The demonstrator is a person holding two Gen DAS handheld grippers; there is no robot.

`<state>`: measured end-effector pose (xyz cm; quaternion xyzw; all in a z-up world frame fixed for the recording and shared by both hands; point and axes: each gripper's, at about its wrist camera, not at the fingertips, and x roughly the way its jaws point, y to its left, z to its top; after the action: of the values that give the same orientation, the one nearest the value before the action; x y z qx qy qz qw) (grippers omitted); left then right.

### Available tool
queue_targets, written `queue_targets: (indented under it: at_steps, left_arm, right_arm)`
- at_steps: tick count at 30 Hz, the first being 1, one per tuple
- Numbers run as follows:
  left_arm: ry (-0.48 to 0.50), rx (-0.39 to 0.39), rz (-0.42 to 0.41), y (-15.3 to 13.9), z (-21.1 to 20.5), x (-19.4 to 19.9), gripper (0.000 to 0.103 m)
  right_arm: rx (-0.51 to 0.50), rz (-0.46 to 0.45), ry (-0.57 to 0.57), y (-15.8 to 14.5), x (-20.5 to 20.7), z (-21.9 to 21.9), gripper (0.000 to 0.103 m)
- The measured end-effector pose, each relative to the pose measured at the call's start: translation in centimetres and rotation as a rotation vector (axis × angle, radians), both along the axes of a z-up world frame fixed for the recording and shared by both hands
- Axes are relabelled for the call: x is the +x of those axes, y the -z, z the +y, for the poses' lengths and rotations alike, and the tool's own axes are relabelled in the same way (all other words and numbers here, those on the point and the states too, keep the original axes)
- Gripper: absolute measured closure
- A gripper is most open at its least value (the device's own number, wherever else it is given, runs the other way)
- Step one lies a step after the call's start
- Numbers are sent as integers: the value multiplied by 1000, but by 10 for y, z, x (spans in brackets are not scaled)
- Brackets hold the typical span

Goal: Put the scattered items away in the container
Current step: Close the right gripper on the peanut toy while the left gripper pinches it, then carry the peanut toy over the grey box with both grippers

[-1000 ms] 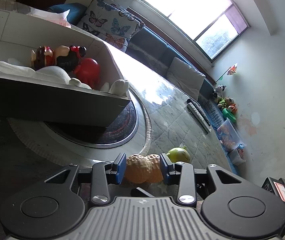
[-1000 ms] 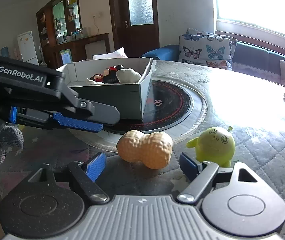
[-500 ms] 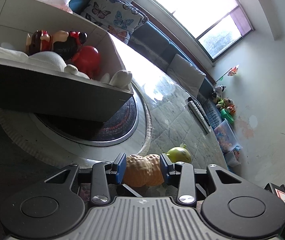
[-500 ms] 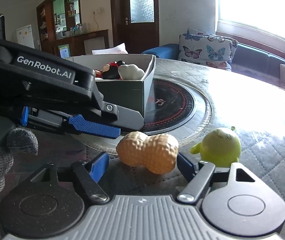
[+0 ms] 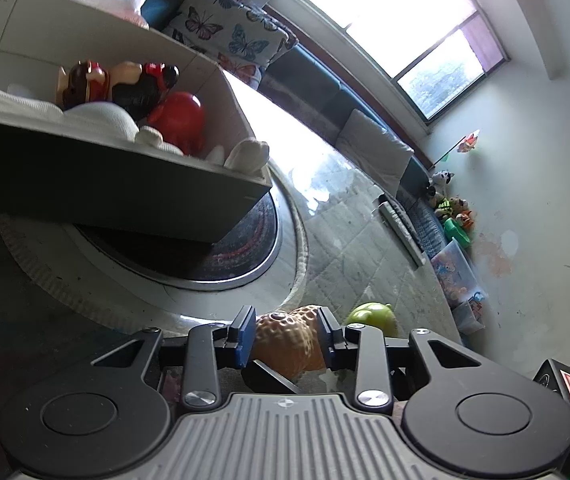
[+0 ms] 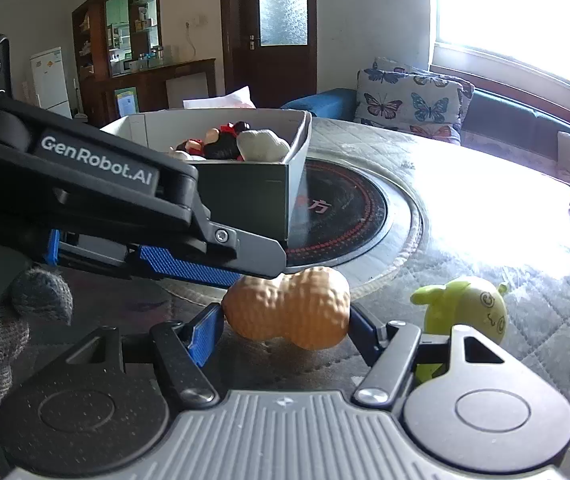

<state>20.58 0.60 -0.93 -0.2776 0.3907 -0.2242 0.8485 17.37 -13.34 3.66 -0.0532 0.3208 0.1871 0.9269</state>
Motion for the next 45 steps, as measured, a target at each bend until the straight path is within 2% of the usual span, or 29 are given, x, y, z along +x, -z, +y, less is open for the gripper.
queue_targets:
  at_steps: [9,17,22,26,35,45]
  left_arm:
    - [-37,-44,-76,-28,19,-18,68]
    - [-93,-69,-154,-61,46,-17,68]
    - [-135,-57,-180,-77,66,-4,68]
    - [-164,-20,-186,-84,76,14,68]
    - [-199,19,-131,-65,86,53,68]
    - [-219,51,-92,-43,90,66,68]
  right_arm:
    - [16,-44,-44,-17,-6,17,34]
    - [40,-118,-100,-46,5,38,34]
    - [40,-161,-141,-59,22,58,34]
    - [51,-159,-165,-66,42,72,34]
    - [36,-100,-174,-53,79,89,35]
    - [43,-66,-163,-37,90,95,35]
